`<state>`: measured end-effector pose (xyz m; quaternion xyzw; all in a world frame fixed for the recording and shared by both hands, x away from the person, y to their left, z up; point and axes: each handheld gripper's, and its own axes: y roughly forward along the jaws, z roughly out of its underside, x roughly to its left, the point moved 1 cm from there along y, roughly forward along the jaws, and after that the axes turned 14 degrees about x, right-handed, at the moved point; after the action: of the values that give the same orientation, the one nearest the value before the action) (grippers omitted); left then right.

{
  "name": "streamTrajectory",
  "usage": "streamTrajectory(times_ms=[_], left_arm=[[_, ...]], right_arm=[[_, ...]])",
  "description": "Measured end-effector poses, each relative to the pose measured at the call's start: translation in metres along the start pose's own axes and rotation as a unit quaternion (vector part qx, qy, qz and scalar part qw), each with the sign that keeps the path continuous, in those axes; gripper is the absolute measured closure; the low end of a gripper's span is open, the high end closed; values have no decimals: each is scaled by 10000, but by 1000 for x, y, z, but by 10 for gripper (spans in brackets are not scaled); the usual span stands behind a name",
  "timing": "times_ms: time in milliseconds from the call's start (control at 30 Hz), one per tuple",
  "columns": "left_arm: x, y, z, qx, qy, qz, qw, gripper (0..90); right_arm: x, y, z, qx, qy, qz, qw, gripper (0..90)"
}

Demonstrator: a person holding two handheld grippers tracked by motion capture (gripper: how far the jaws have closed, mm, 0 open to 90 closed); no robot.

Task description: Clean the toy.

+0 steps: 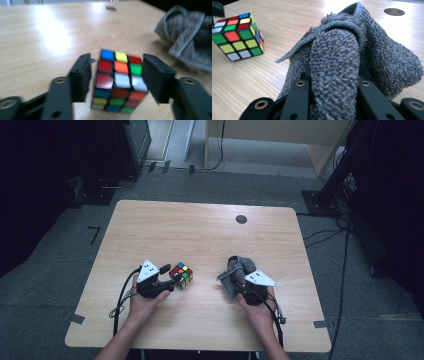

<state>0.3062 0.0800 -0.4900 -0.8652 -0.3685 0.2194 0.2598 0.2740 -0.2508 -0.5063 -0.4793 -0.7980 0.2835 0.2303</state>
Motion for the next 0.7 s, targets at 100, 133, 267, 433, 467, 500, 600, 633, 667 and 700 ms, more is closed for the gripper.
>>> streamTrajectory(times_ms=[100,133,267,433,467,500,600,633,667,700], left_arm=[[2,6,2,190,-91,-104,9997,527],[3,9,3,256,-94,-64,9996,547],[3,13,3,277,-136,-7,9995,540],[2,6,4,170,-148,37,9997,411],[1,4,4,187,-133,62,9997,377],[0,4,4,246,-118,123,9996,346],[-6,11,10,643,-30,191,9977,180],[-8,16,11,816,-13,119,9966,131],[-9,20,12,919,-34,36,9958,127],[-9,23,12,1005,-73,-33,9949,128]], right_arm=[[0,0,0,-1,10,-1,10000,747],[0,0,0,-2,10,-3,10000,747],[0,1,1,6,-8,-4,10000,747],[1,0,0,-20,13,-40,10000,745],[1,0,0,-27,18,-46,10000,745],[0,0,0,-27,25,-51,10000,745],[0,1,0,-14,27,-56,10000,745],[1,1,0,-6,24,-62,10000,745],[1,1,0,0,18,-69,10000,745],[1,1,0,4,10,-68,10000,745]])
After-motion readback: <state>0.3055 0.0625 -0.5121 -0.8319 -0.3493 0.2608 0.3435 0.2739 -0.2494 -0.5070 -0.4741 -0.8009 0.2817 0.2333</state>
